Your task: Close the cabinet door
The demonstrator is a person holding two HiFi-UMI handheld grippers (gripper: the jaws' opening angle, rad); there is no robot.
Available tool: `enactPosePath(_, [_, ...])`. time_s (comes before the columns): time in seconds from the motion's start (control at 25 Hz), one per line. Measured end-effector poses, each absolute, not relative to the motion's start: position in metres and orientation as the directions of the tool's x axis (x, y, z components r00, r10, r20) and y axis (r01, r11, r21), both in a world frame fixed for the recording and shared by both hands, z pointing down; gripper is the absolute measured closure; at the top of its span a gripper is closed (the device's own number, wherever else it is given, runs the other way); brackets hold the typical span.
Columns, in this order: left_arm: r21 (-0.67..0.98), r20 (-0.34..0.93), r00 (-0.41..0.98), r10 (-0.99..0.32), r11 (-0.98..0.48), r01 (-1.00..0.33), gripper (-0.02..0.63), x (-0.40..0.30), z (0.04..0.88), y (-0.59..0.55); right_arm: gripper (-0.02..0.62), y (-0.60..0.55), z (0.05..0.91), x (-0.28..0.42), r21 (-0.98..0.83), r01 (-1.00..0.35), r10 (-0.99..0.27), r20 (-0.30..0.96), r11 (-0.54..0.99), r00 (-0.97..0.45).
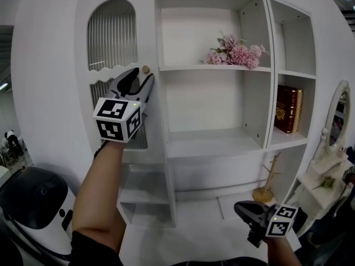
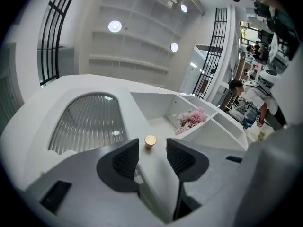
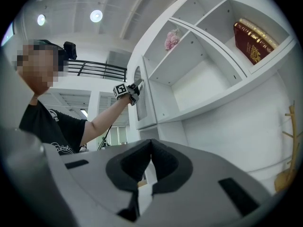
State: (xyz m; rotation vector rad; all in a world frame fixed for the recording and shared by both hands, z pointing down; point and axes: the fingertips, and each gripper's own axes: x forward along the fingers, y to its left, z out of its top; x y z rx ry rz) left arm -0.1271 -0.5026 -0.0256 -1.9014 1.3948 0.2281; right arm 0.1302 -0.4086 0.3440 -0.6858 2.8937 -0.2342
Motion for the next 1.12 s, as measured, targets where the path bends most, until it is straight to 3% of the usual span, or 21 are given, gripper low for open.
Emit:
enactPosePath(0.24, [-0.407,-0.481,0.477,-0.736,-0.295,-0.865,0.437,-0.132,0.014,-0.450,0.589,-0.381,0.334,0.111,-0.164,-0.397,-0.418,-0.128,0.903,-0.899])
enactPosePath(0.56, [-0.367,-0.293,0.621,-0.727,-0.514,-0.775,0.440,-0.108,0.143,-0.347,0.589,-0.332,0.347,0.075,-0.243,-0.356,-0.391,-0.112,0.902,-0.914])
enactPosePath(0.96, [-0.082,-0.160,0.730,-0.664,-0.728,-0.681,0.447,-0.078,0.269,-0.228,0.588,-0.241,0.352,0.036,-0.266,-0.319,-0.360,-0.118,0.909,-0.926])
enactPosePath(1.12, [0.100,-0.156,0.756,-0.636,-0.772,-0.628,0.538,-0.063,0.333,-0.187,0.589,-0.206,0.379,0.021,-0.288,-0.306,-0.340,-0.073,0.907,-0.938])
